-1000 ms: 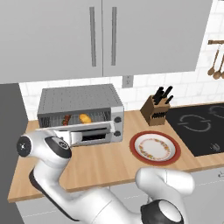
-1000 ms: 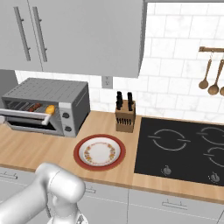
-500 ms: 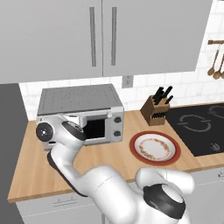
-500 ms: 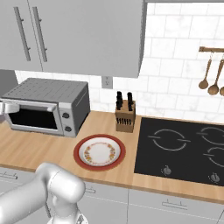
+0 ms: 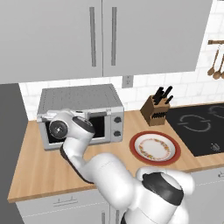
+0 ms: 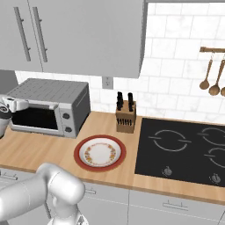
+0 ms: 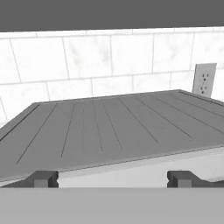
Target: Pick up the kebab skewer and baguette bread, and place them inside the toaster oven. Close the toaster oven door and start by setting the timer.
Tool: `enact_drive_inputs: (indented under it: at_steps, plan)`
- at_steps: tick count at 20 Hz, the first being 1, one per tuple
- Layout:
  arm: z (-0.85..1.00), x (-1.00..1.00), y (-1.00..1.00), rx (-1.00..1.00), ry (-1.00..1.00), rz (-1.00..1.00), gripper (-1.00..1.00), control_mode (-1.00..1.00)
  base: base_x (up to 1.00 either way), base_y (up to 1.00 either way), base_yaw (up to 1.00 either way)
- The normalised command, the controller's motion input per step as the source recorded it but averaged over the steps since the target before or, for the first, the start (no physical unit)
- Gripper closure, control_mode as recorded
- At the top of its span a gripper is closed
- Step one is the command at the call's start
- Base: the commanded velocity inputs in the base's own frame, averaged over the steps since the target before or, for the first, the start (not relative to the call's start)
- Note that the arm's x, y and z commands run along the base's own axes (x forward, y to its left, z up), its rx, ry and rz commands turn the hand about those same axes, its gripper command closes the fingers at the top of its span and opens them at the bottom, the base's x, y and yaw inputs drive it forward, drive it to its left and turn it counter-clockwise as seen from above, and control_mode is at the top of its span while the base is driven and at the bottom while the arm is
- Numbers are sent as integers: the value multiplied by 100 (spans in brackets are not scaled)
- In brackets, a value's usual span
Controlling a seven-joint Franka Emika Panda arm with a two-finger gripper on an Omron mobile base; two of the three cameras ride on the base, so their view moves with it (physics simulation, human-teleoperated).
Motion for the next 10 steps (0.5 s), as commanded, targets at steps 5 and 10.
enact_drive_inputs:
  at_steps: [5,10]
  plan:
    - [10,11,-13,3,-6,6,-100,-100,0,0,0]
    - [51,-9,-7,2,-3,2,-100,-100,0,0,0]
